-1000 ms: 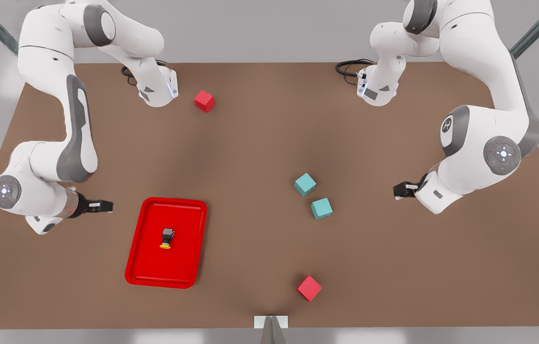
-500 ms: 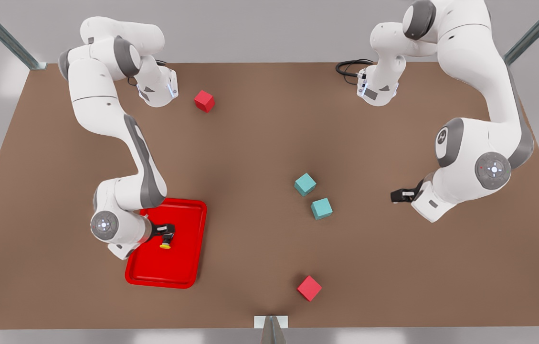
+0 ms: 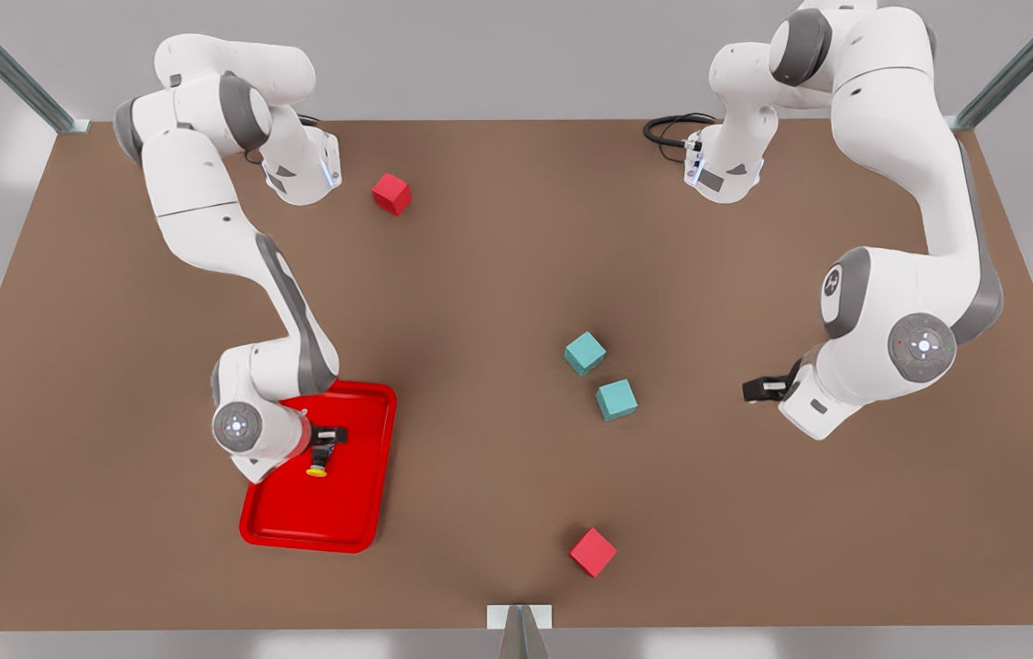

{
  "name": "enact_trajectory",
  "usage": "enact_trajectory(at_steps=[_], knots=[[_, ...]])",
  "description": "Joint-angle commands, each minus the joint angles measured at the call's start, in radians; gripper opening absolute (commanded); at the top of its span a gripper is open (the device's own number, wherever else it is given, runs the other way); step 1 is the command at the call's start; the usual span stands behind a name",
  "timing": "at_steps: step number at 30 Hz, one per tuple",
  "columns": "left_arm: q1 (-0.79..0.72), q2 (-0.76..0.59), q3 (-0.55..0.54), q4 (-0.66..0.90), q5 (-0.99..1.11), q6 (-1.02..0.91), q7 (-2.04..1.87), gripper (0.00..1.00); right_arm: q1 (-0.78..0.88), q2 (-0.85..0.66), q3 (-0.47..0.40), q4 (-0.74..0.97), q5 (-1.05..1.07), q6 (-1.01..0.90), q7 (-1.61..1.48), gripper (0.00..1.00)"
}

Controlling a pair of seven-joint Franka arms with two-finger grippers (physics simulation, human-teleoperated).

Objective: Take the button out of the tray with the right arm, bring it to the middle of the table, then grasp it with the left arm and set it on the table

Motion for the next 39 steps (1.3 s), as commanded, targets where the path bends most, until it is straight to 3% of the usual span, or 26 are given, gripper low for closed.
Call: enact_trajectory(at_steps=[1, 10, 31, 32, 34, 35, 39], knots=[[0.000, 0.003, 0.000, 0.000, 0.006, 0.016, -0.021, 1.00, 0.003, -0.001, 0.000, -0.012, -0.001, 0.060, 0.178, 1.00], [0.000, 0.062, 0.000, 0.007, 0.009, 0.045, -0.021, 1.00, -0.020, -0.004, 0.000, -0.022, -0.083, 0.127, 0.173, 1.00], [0.000, 0.105, 0.000, 0.010, 0.007, 0.071, -0.021, 1.00, -0.022, 0.057, 0.016, -0.045, -0.021, 0.153, 0.175, 1.00], [0.000, 0.109, 0.000, 0.011, 0.009, 0.074, -0.021, 1.00, -0.020, 0.057, 0.016, -0.047, -0.021, 0.153, 0.175, 0.99], [0.000, 0.112, 0.000, 0.010, 0.007, 0.084, -0.021, 1.00, -0.020, 0.057, 0.016, -0.047, -0.021, 0.150, 0.175, 0.80], [0.000, 0.112, 0.000, 0.010, 0.007, 0.084, -0.021, 1.00, -0.019, 0.055, 0.016, -0.047, -0.021, 0.150, 0.175, 0.76], [0.000, 0.112, 0.000, 0.008, 0.009, 0.088, -0.021, 1.00, -0.020, 0.057, 0.016, -0.045, -0.021, 0.153, 0.175, 0.72]])
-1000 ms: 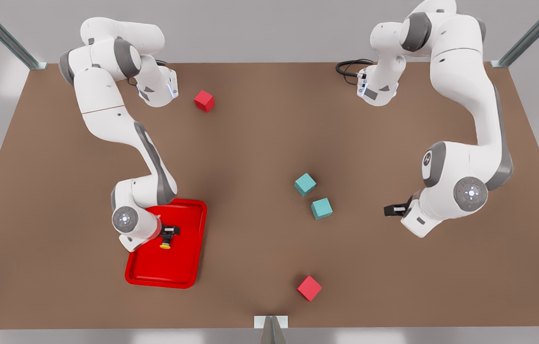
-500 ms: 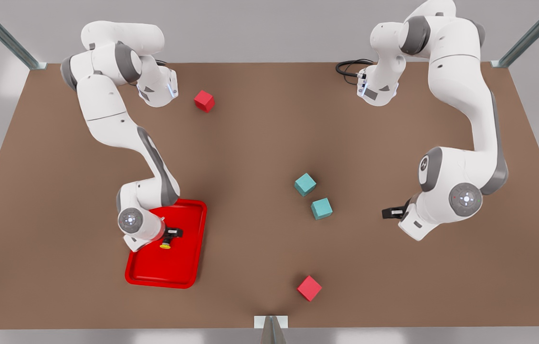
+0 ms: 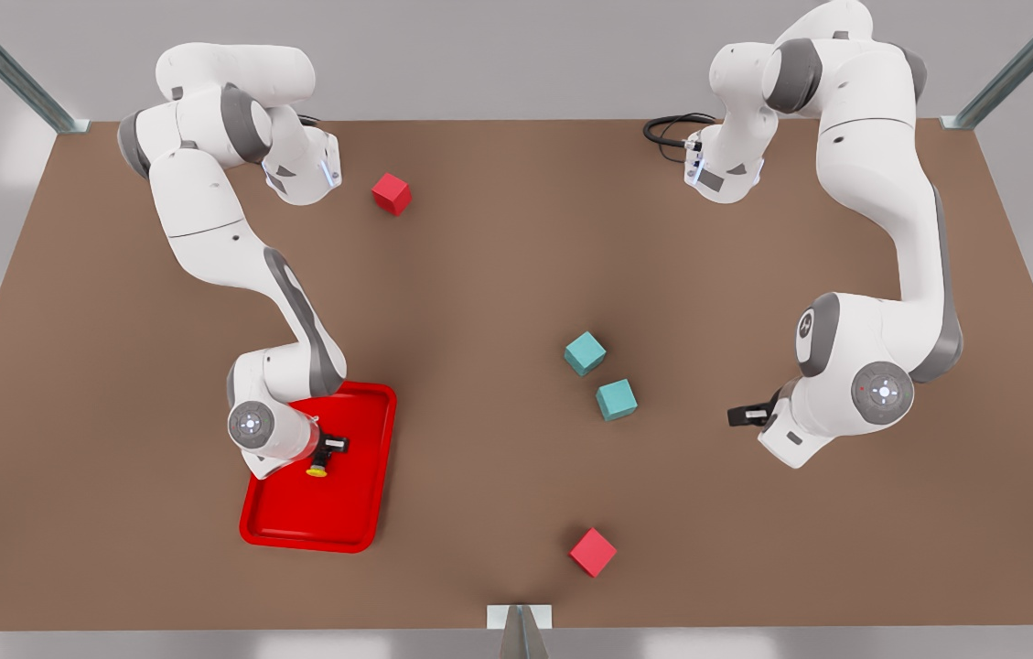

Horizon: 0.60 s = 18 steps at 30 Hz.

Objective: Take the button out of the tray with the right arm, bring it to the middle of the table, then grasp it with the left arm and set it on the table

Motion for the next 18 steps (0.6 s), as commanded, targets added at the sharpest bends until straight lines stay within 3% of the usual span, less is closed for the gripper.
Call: enact_trajectory(at_steps=[1, 10, 18], knots=[[0.000, -0.001, 0.000, 0.000, 0.001, 0.010, -0.003, 1.00, -0.002, -0.001, 0.000, 0.001, 0.000, 0.003, 0.017, 0.68], [0.000, 0.000, 0.000, 0.002, 0.000, 0.010, -0.003, 1.00, -0.002, 0.005, 0.000, 0.001, 0.000, 0.009, 0.019, 0.43], [0.000, -0.009, 0.000, 0.003, 0.001, 0.007, -0.005, 1.00, 0.000, -0.005, 0.000, 0.001, 0.003, 0.006, 0.019, 0.41]])
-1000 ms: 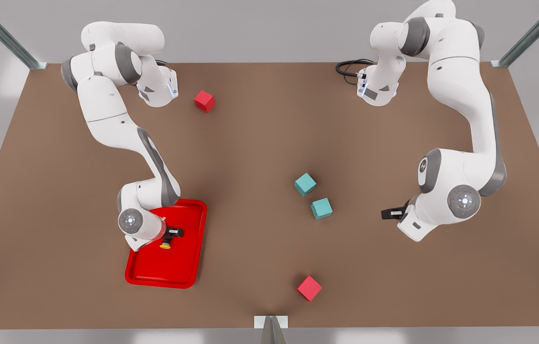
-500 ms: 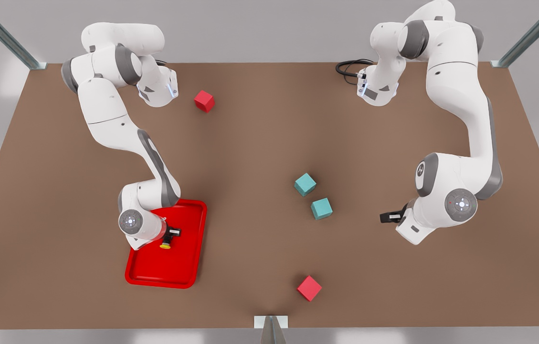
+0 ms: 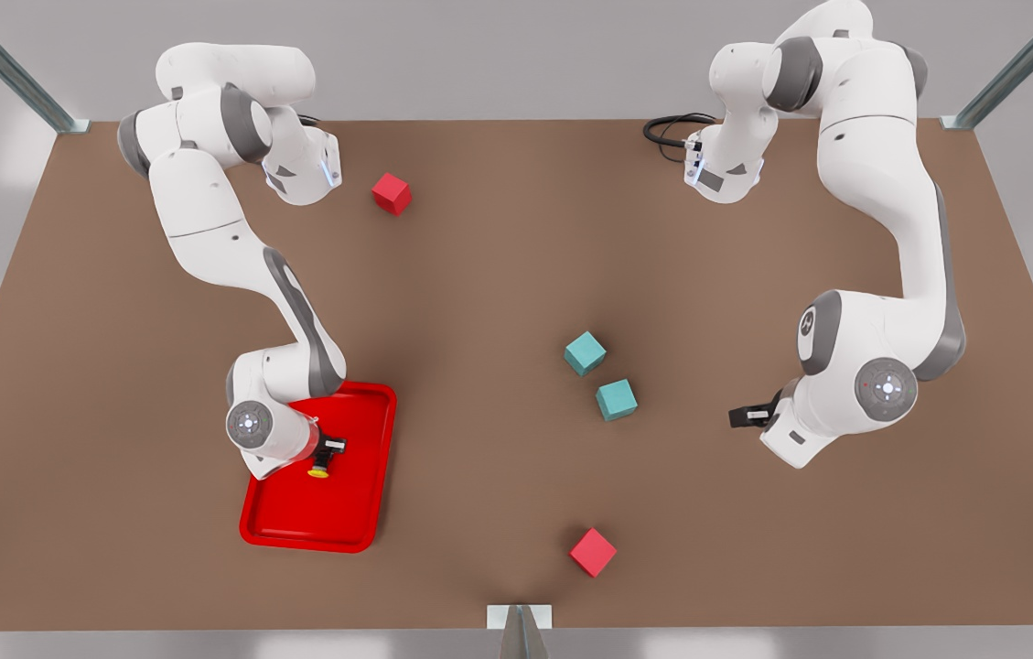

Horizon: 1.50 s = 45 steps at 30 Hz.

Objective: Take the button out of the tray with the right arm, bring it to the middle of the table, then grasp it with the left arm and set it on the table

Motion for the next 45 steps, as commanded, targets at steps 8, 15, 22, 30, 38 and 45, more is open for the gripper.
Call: enact_trajectory(at_steps=[8, 15, 22, 30, 38, 45], knots=[[-0.016, -0.036, -0.002, 0.006, -0.002, -0.067, -0.037, 1.00, 0.106, -0.119, 0.011, 0.077, 0.057, -0.171, 0.129, 0.41], [-0.011, -0.049, 0.005, 0.006, 0.000, -0.067, -0.026, 1.00, 0.554, 0.008, -0.337, 0.325, 0.407, -0.226, 0.256, 0.41], [-0.007, -0.047, 0.012, 0.005, 0.003, -0.065, -0.026, 1.00, 0.727, 0.196, -0.515, 0.486, 0.632, -0.245, 0.316, 0.42], [-0.008, -0.052, 0.012, 0.006, 0.004, -0.068, -0.032, 1.00, 0.718, 0.300, -0.512, 0.683, 0.620, -0.226, 0.394, 0.42], [-0.011, -0.053, 0.011, 0.006, 0.003, -0.081, -0.035, 1.00, 0.730, 0.387, -0.449, 0.761, 0.623, -0.021, 0.466, 0.44], [-0.007, -0.056, 0.009, 0.006, 0.003, -0.079, -0.031, 1.00, 0.759, 0.432, -0.368, 0.761, 0.625, 0.128, 0.508, 0.44]])
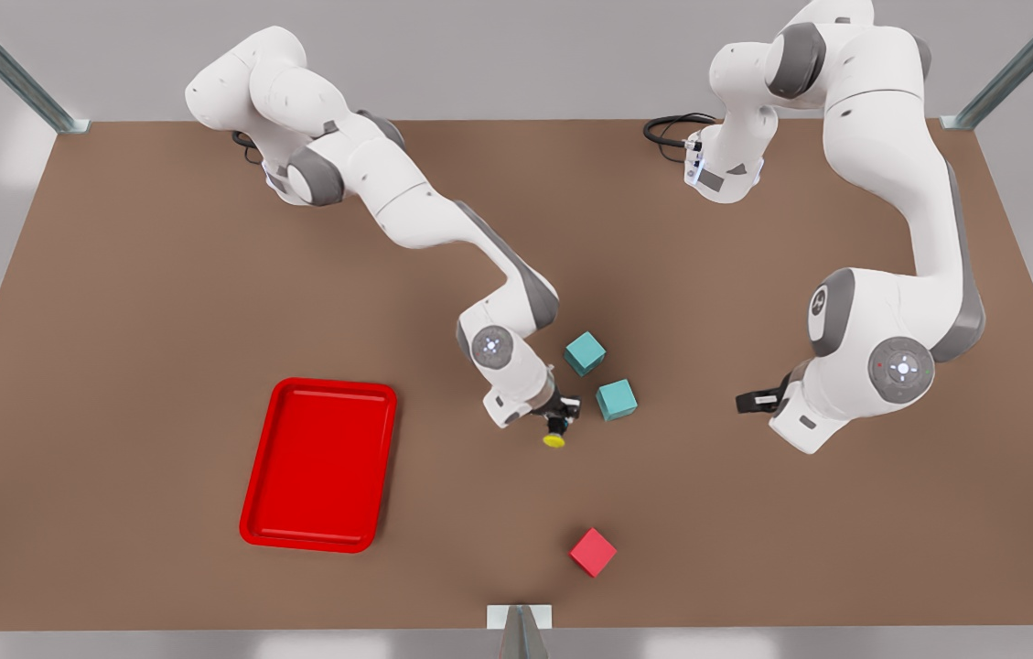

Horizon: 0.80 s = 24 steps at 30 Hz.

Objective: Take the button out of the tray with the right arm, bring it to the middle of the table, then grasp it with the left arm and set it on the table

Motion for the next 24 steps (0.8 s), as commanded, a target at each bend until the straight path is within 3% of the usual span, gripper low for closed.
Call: enact_trajectory(at_steps=[1, 10, 11, 16, 18, 19, 23, 24], knots=[[0.001, -0.002, 0.002, 0.001, 0.000, -0.002, -0.002, 1.00, -0.001, 0.010, 0.004, 0.001, -0.007, 0.095, 0.159, 0.44], [0.001, -0.003, 0.003, 0.001, 0.002, -0.002, -0.002, 1.00, -0.011, 0.028, -0.005, 0.001, -0.009, 0.096, 0.152, 0.47], [0.000, -0.002, 0.002, 0.000, 0.002, 0.000, -0.004, 1.00, -0.011, 0.028, -0.007, 0.001, -0.009, 0.098, 0.147, 1.00], [0.000, -0.003, 0.002, 0.001, 0.000, -0.002, -0.005, 1.00, -0.013, 0.021, -0.002, -0.002, -0.009, 0.084, 0.149, 1.00], [-0.011, -0.005, -0.015, 0.016, -0.004, -0.002, -0.007, 1.00, -0.093, -0.143, 0.001, -0.044, -0.015, -0.170, 0.132, 1.00], [-0.051, -0.005, -0.046, 0.076, -0.010, -0.008, -0.010, 1.00, -0.146, -0.324, 0.003, -0.183, -0.046, -0.351, 0.015, 1.00], [-0.321, 0.050, -0.063, 0.254, -0.009, 0.014, -0.206, 1.00, -0.419, -0.841, 0.024, -0.742, -0.395, -0.448, -0.442, 1.00], [-0.350, 0.063, -0.060, 0.279, -0.007, 0.035, -0.226, 1.00, -0.524, -0.846, 0.019, -0.717, -0.401, -0.559, -0.652, 1.00]])
